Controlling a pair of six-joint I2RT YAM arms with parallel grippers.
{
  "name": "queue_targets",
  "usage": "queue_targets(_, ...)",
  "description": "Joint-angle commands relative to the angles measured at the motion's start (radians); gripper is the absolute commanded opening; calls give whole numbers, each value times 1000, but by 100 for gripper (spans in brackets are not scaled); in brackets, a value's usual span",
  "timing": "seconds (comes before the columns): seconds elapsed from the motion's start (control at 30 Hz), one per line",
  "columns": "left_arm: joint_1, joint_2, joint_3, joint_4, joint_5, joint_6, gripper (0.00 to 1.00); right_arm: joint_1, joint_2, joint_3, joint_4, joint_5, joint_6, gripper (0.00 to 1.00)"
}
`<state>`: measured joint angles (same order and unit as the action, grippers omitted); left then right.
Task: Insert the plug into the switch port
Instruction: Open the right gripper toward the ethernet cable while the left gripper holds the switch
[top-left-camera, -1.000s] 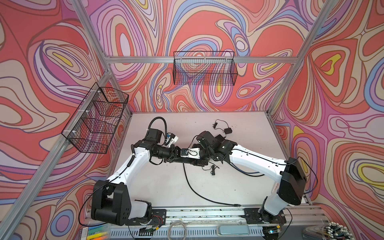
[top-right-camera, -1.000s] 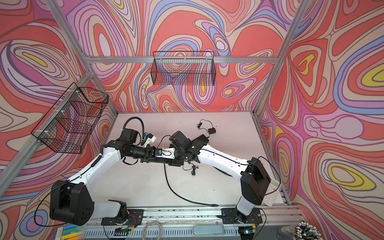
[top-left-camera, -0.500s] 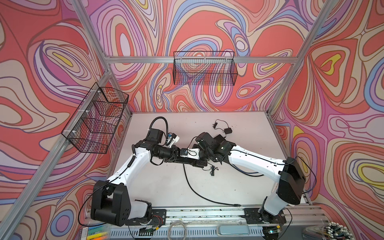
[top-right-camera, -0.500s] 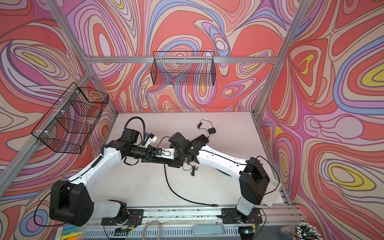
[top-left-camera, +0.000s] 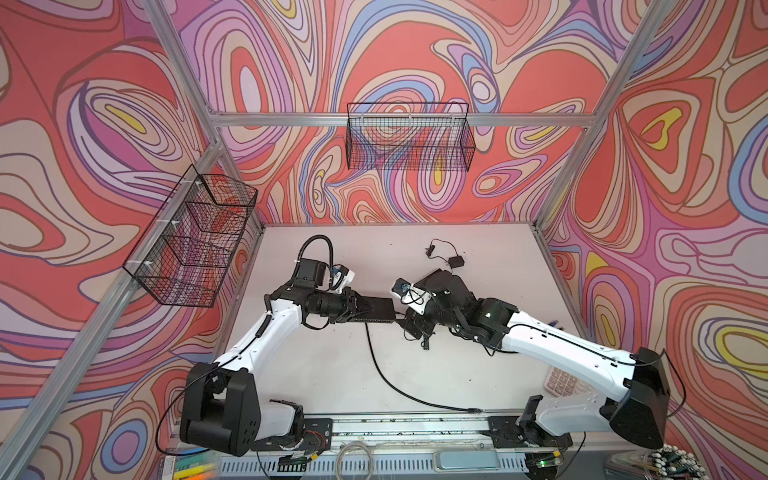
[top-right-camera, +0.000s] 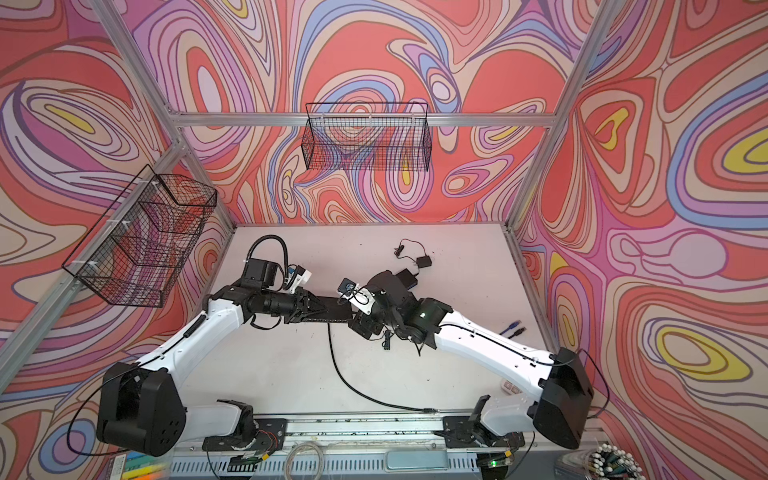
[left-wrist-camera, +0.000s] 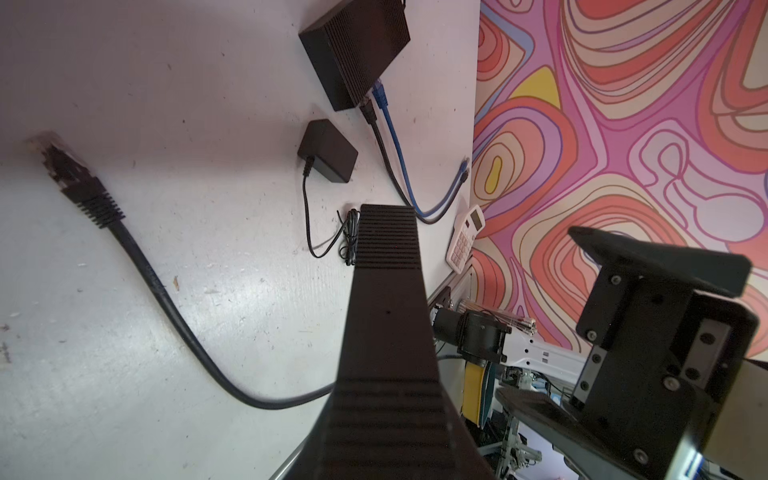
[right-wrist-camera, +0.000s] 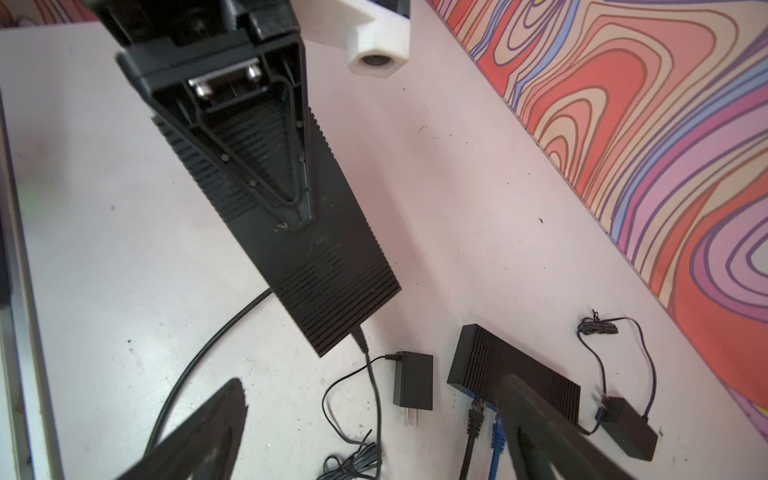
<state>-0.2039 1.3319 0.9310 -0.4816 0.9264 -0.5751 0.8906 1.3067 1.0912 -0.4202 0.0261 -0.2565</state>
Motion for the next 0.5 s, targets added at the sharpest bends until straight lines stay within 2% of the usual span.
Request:
queue_targets(0.0,-2,4,12,141,-54,-84,15,-4,-65,-24,-24,-24,171,98)
queue_targets(0.17,1,75,54,208,-160,-151,14,-4,-62,-61,-60,-157,314,98)
queue_targets(0.3,2,137,91,212,-249,-179,14,-4,-42,-122,-11,-255,432,98)
queue_targets(0.4,1,165,111,245,-280,-187,14,-3,-40,-191,78,-264,512,98)
queue_targets(0.47,4,174,125,247,-309,-189,14,-3,-35,-234,147,-227,565,98)
